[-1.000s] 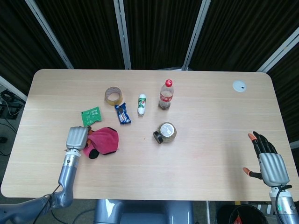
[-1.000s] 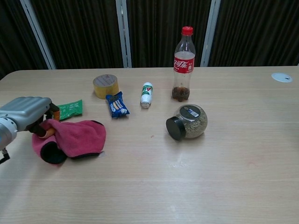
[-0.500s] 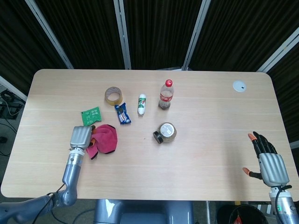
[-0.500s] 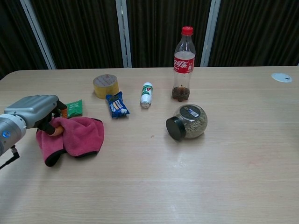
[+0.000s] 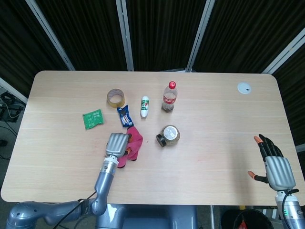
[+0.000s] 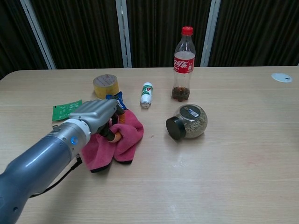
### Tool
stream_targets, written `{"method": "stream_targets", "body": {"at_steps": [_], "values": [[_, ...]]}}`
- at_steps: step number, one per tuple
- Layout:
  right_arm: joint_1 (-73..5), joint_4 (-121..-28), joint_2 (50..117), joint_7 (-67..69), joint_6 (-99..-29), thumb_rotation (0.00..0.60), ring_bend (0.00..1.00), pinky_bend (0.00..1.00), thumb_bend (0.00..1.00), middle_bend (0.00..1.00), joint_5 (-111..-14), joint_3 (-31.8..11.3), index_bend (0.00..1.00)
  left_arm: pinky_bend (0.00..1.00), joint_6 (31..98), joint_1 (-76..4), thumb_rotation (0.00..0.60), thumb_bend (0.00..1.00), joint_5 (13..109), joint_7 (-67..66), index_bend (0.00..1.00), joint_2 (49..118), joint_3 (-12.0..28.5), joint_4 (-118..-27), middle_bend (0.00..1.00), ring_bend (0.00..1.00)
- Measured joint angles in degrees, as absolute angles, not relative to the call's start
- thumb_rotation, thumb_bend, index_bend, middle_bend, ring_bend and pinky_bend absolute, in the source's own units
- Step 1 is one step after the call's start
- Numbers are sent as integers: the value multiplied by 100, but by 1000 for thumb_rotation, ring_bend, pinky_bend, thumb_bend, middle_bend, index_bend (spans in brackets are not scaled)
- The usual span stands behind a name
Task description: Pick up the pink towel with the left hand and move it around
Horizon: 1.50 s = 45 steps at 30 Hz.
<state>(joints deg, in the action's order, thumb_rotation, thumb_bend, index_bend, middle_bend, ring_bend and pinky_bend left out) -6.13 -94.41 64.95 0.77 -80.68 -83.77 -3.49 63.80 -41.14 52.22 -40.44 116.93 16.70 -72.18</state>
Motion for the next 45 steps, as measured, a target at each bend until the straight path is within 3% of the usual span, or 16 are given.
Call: {"method": "stream_targets", "body": {"at_steps": [8, 18, 33, 45], "values": [[-584, -9455, 6465, 105, -8105, 600, 0, 151, 0, 0, -8380, -342, 29, 562, 6442, -4283, 600, 688, 5233, -4054, 826, 12147, 1643, -7325, 613, 519], [-559, -9460, 6453, 91, -8134, 600, 0, 151, 0, 0, -8371, -341, 29, 563, 6536, -4157, 600, 687, 5171, -4209, 827, 11905, 1508, -7360, 614, 519], [-560, -9474, 6457, 28, -8126, 600, 0, 151, 0, 0, -8361, -344, 29, 563, 6402, -3635, 600, 684, 4902, -3953, 826, 10388, 1413, -7293, 613, 519], [-566, -9476, 6476, -47, -8109, 600, 0, 151, 0, 0, -8332, -353, 29, 550, 6439, -3289, 600, 666, 4921, -3111, 785, 9029, 1757, -7986, 567, 492]]}}
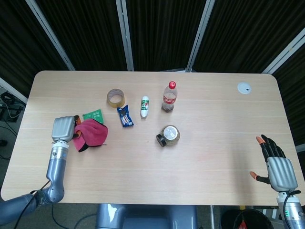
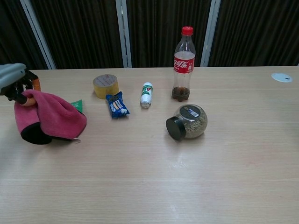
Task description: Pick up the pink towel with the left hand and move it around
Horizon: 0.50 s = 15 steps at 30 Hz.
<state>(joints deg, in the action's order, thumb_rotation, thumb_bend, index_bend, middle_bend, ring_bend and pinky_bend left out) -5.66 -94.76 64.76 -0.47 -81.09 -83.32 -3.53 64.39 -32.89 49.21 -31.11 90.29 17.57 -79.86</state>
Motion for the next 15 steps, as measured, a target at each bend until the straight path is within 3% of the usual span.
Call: {"method": "stream_targets", "body": {"at_steps": [5, 9, 11, 15], "values": [[-567, -9479, 6489, -95, -8119, 600, 0, 151, 0, 0, -8337, -354, 29, 530, 6493, -3137, 600, 644, 5135, -2792, 755, 8430, 1769, -8527, 516, 458], [-566, -9489, 6494, -105, -8112, 600, 0, 151, 0, 0, -8307, -362, 29, 504, 6475, -3037, 600, 546, 5351, -2671, 679, 8053, 1632, -8821, 441, 395], [-565, -9499, 6492, -113, -8113, 600, 0, 151, 0, 0, -8301, -364, 29, 425, 6429, -2988, 600, 455, 5476, -2586, 616, 7893, 1516, -8942, 354, 309], [-555, -9505, 6492, -146, -8137, 600, 0, 151, 0, 0, -8320, -358, 29, 142, 6227, -2934, 600, 189, 5527, -2465, 366, 7647, 1338, -9176, 64, 33]]}}
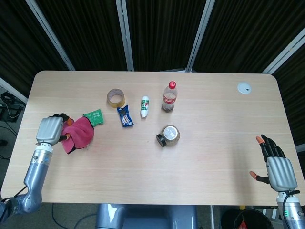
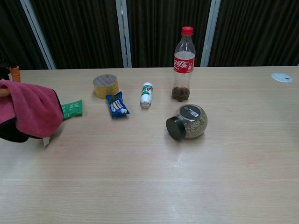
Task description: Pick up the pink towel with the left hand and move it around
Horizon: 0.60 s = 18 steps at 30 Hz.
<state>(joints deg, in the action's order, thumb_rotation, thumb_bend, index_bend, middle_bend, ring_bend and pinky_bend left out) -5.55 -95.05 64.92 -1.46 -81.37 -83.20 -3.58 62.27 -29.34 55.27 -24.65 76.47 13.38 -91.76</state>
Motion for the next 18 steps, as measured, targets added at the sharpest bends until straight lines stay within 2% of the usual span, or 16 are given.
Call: {"method": "stream_targets", "body": {"at_steps": [1, 4, 11, 16, 18], "values": [[-552, -9506, 6493, -154, -8142, 600, 0, 151, 0, 0, -8322, -356, 29, 91, 6181, -2924, 600, 141, 5540, -2456, 292, 7566, 1288, -9262, 19, 5], [-547, -9510, 6494, -164, -8152, 600, 0, 151, 0, 0, -8322, -357, 29, 14, 6166, -2894, 600, 106, 5598, -2449, 186, 7407, 1180, -9455, 0, 0], [-544, -9509, 6483, -157, -8160, 600, 0, 151, 0, 0, -8351, -348, 29, 0, 6474, -2746, 600, 105, 5889, -2420, 146, 7183, 1004, -9590, 0, 0], [-547, -9509, 6477, -167, -8145, 600, 0, 151, 0, 0, -8358, -339, 29, 0, 6648, -2596, 600, 3, 6061, -2389, 104, 7000, 844, -9649, 0, 0], [-545, -9516, 6474, -187, -8148, 600, 0, 151, 0, 0, -8364, -334, 28, 0, 6708, -2527, 600, 0, 6106, -2457, 93, 6918, 743, -9638, 0, 0]]}}
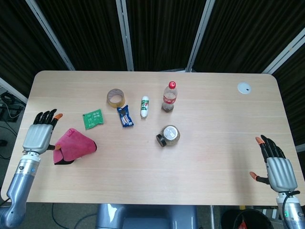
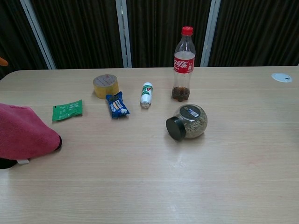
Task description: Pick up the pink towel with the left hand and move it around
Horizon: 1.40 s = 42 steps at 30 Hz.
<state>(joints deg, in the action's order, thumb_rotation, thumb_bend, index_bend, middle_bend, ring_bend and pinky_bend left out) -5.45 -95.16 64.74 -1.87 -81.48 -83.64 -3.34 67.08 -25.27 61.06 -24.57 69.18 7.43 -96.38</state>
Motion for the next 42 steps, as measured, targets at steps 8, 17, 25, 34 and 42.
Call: {"method": "stream_targets", "body": {"at_steps": [8, 17, 25, 34, 42], "values": [[-529, -9532, 6476, -244, -8180, 600, 0, 151, 0, 0, -8372, -330, 29, 0, 6705, -2289, 600, 0, 6157, -2061, 80, 6658, 567, -9670, 0, 0], [-508, -9559, 6475, -286, -8218, 600, 0, 151, 0, 0, -8379, -329, 29, 0, 5881, -2372, 600, 0, 6049, -1875, 54, 6048, 364, -10052, 0, 0], [-499, -9568, 6466, -268, -8224, 600, 0, 151, 0, 0, -8379, -330, 29, 0, 5605, -2485, 600, 0, 6135, -1799, 50, 5755, 205, -10320, 0, 0], [-503, -9530, 6469, -268, -8243, 600, 0, 151, 0, 0, -8430, -329, 29, 0, 6554, -2088, 600, 0, 6812, -1379, 44, 5873, 192, -10274, 0, 0], [-502, -9448, 6503, -329, -8313, 600, 0, 151, 0, 0, -8533, -315, 24, 0, 8287, -1280, 600, 0, 8163, -1011, 0, 6371, -2, -9595, 0, 0]]}}
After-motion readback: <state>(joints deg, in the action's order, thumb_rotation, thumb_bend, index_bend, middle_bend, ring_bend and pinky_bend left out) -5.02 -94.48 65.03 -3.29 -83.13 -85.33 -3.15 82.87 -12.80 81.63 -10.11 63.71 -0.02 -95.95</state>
